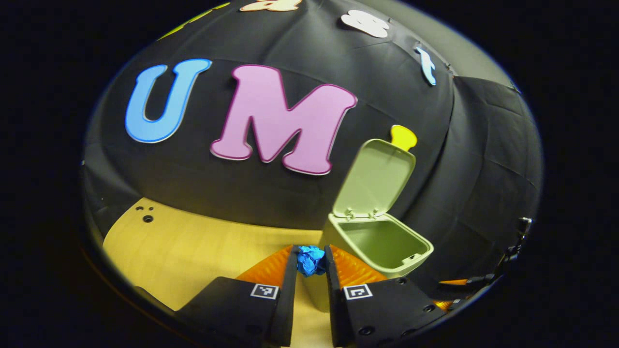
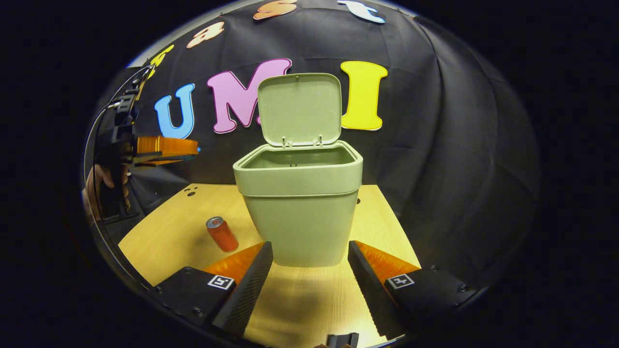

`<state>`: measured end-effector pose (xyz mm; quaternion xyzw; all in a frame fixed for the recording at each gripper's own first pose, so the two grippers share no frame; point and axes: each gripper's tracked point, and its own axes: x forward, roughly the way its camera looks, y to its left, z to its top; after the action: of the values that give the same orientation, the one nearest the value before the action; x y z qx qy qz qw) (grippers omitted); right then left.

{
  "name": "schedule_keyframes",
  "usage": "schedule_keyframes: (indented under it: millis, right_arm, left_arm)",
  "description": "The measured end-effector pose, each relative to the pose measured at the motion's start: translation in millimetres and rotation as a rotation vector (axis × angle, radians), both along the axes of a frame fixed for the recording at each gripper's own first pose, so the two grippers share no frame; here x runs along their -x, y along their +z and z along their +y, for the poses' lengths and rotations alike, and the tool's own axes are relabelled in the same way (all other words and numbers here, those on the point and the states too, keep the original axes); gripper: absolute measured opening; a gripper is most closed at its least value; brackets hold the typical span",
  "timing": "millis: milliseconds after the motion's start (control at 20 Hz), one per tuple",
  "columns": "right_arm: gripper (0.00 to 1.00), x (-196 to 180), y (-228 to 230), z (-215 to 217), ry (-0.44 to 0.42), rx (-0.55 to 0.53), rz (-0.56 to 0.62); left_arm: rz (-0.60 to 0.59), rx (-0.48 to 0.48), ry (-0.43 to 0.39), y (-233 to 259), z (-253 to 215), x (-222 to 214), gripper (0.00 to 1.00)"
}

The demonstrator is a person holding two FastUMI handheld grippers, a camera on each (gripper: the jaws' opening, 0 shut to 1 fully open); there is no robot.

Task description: Press the lid of the desktop garbage bin to open it, pick up the crumpled paper on the desktop and throw it into the bin, then pick up the pop can on the desktop and drop it into the bin, and finally close the garbage bin lid.

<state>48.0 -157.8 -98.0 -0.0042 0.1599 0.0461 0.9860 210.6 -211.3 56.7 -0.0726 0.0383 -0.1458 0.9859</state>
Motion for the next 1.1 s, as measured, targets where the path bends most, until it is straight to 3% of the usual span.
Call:
schedule_keyframes:
  millis: [450,750,1100]
  right_arm:
    - [0.98,10,-11,-13,0.019,0.005,0.02]
    - [0.98,10,-15,-28,0.019,0.003,0.036]
    - [0.99,11,-19,-38,0.009,0.006,0.056]
  left_arm:
    - [0.003,-0.102,-0.173,-1,-99,-31,0.35]
    - [0.027,-0.141,-0.195,-18,-125,-43,0.37]
    - [0.04,-0.167,-0.177,-33,-131,-52,0.51]
